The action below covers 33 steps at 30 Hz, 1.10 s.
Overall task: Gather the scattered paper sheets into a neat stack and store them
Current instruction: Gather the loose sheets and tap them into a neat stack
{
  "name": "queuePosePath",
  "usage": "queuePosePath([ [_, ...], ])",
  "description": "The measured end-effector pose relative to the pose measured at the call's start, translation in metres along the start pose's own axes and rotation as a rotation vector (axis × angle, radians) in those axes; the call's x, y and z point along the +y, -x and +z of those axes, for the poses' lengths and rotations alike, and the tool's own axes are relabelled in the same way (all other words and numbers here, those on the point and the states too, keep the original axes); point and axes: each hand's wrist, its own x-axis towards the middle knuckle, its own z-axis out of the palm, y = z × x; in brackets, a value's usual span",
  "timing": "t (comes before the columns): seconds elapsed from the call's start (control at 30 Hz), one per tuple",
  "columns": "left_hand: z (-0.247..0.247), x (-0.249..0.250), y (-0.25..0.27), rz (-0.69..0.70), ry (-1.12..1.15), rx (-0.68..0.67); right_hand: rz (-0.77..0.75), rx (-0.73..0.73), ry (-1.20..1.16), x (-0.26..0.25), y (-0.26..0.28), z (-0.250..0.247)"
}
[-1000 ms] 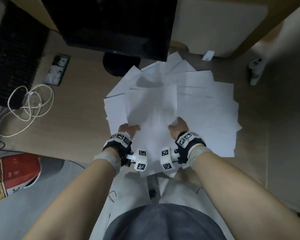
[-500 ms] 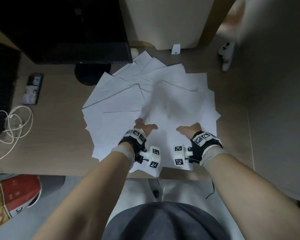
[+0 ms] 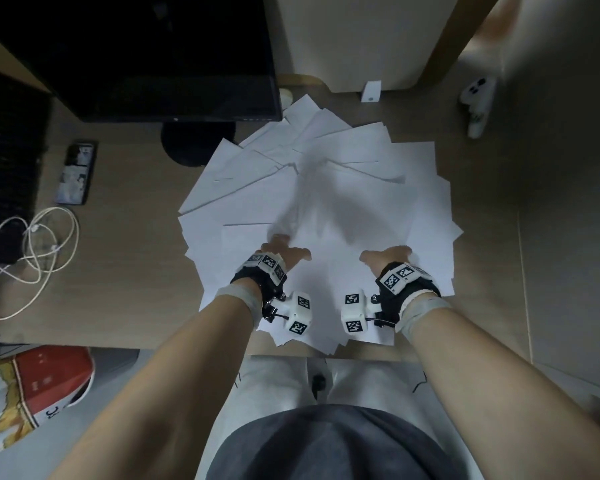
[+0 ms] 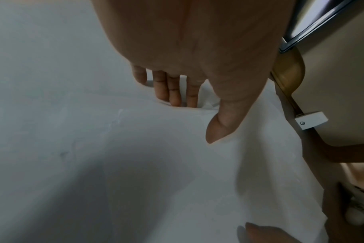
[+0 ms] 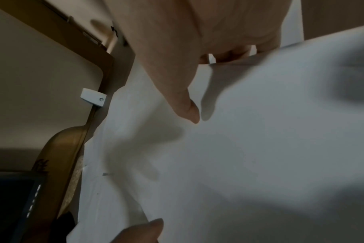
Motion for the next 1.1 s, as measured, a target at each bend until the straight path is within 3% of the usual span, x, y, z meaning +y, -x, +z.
queuePosePath([
  [0.3, -0.011, 0.007, -0.013, 0.124, 0.177, -0.122, 0.075, 0.011, -0.079, -0.008, 0.014, 0.009],
  [0.43, -0.006, 0.012, -0.014, 0.189, 0.117, -0.128, -0.009, 0.047, -0.128, 0.001, 0.019, 0.003],
  [0.57, -0.013, 0.023, 0.000, 0.258, 0.231, -0.108, -0.074, 0.074, -0.216, 0.001, 0.026, -0.016],
  [0.77, -0.037, 0.044, 0.039, 0.398, 0.492, 0.080, -0.281, 0.192, -0.497, -0.016, 0.053, -0.051],
  [0.93, -0.072, 0.063, 0.076, 0.439, 0.688, 0.275, -0.535, 0.155, -0.617, -0.052, 0.100, -0.079],
  [1.1, -0.098, 0.066, 0.107, 0.536, 0.945, 0.372, -0.686, 0.133, -0.694, -0.075, 0.129, -0.085],
])
